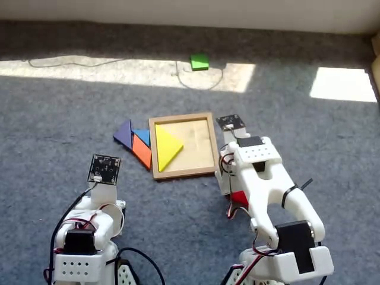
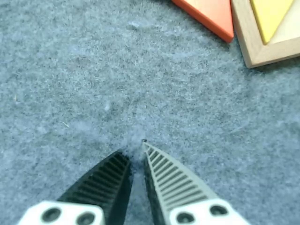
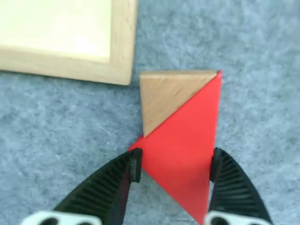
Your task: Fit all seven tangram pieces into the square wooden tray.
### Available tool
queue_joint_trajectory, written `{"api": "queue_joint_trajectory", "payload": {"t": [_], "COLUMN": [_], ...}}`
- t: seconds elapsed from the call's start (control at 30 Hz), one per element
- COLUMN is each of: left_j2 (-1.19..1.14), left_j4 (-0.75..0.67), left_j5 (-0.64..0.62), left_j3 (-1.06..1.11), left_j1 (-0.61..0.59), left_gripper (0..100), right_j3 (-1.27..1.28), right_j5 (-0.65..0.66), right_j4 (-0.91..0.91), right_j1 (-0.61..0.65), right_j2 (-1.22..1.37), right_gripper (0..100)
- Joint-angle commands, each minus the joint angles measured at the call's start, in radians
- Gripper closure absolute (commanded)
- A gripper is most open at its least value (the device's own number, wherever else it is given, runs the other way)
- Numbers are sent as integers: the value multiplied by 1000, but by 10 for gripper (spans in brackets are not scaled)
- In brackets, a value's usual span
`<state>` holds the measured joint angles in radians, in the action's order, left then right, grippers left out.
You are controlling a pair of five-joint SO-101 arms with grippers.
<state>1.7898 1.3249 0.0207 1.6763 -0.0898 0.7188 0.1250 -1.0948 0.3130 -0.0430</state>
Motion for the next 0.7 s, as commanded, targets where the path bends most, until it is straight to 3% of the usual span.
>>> {"api": "queue_joint_trajectory", "payload": {"t": [0.0, 0.17, 0.47, 0.67], "left_j2": [22, 22, 22, 22], "left_j4": [3, 3, 3, 3], "left_j5": [3, 3, 3, 3], "left_j3": [21, 21, 21, 21], "left_j1": [-8, -8, -8, -8], "left_gripper": [994, 994, 994, 994], "right_j3": [19, 18, -160, -251], "right_j5": [8, 9, 9, 8], "right_j4": [38, 21, -173, -259], "right_j1": [35, 35, 39, 116], "right_j2": [19, 16, -8, -8], "right_gripper": [848, 892, 973, 991]}}
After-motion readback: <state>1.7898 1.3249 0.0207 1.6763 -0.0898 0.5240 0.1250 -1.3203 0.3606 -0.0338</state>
